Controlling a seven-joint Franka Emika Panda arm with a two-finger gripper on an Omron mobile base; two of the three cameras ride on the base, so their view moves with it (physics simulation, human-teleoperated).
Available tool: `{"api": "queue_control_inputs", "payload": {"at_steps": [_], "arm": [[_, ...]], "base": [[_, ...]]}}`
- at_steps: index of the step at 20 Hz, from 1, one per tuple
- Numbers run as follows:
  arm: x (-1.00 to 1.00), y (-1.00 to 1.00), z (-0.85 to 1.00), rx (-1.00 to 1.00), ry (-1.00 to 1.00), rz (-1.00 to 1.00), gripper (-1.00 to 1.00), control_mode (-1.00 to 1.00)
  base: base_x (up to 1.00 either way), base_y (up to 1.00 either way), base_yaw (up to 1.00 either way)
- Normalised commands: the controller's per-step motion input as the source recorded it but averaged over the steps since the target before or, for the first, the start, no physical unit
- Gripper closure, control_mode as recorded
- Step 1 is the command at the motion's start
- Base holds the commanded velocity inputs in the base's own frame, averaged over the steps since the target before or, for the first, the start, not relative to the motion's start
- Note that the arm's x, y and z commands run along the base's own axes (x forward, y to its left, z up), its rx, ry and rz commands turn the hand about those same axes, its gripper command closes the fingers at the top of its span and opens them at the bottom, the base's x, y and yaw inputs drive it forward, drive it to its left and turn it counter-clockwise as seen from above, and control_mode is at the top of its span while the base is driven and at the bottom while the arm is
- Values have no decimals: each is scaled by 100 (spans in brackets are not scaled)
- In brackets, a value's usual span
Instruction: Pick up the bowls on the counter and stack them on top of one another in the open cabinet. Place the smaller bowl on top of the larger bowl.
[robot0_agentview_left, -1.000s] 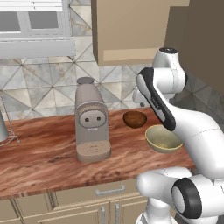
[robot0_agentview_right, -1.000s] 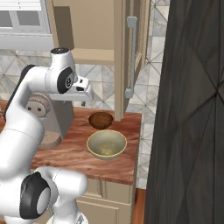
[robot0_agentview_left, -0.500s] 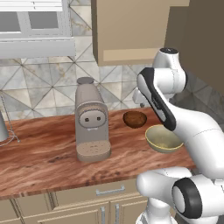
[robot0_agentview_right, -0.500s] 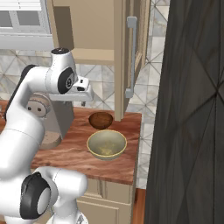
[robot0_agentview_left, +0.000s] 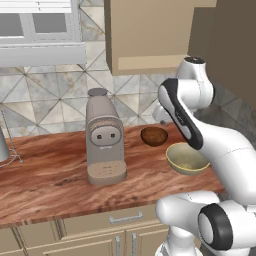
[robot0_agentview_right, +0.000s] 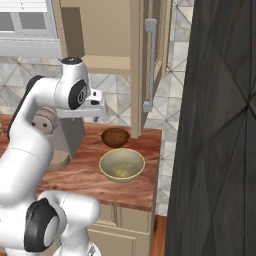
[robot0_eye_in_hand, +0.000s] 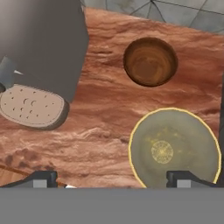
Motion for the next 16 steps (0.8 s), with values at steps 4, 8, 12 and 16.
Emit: {"api": "queue_control_inputs", "payload": {"at_steps": [4, 8, 12, 16], "arm": [[-12, -1, -16, 0, -7, 12, -100, -100], [-18, 0, -24, -2, -10, 11, -100, -100], [-11, 0, -30, -3, -11, 9, -100, -100], [-7, -3, -31, -4, -13, 7, -100, -100]], "base": [[0, 0, 0], [0, 0, 0], [0, 0, 0], [0, 0, 0]]}}
